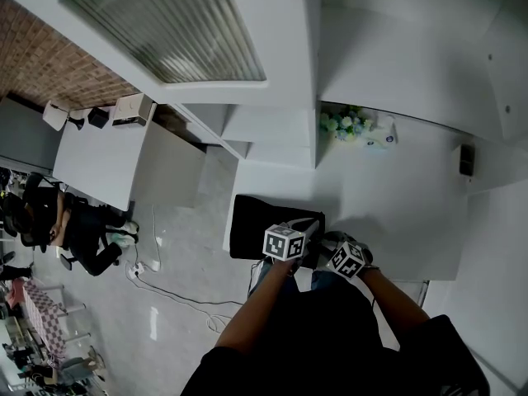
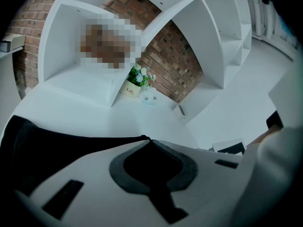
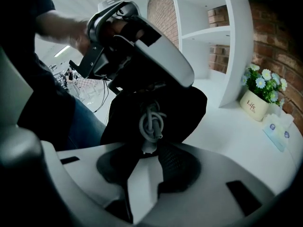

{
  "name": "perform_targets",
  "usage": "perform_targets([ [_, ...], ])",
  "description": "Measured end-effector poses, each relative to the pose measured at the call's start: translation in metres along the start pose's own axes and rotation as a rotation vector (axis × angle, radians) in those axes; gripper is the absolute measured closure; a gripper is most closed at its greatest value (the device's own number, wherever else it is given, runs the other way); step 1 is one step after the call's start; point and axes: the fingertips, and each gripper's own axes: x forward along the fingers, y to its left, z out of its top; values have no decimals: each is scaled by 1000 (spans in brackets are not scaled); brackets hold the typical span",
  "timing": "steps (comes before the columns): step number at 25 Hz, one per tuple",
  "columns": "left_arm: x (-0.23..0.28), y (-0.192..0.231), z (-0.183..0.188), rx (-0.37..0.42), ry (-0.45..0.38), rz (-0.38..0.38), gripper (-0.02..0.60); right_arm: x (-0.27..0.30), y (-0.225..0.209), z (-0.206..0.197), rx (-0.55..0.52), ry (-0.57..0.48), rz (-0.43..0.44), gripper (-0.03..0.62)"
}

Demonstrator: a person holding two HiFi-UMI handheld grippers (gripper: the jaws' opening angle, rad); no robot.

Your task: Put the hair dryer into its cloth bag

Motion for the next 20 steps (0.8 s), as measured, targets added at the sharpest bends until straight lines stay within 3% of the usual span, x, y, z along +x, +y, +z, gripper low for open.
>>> perform_targets([
  [10, -5, -1, 13, -24, -9, -34, 557, 27, 3, 30, -10, -12, 29, 461],
  [16, -4, 7, 5, 35, 41, -23, 557, 40, 4, 34, 6, 4, 50, 459],
  [20, -5, 10, 5, 8, 31, -36, 556, 45, 2, 34, 9, -6, 65, 457],
])
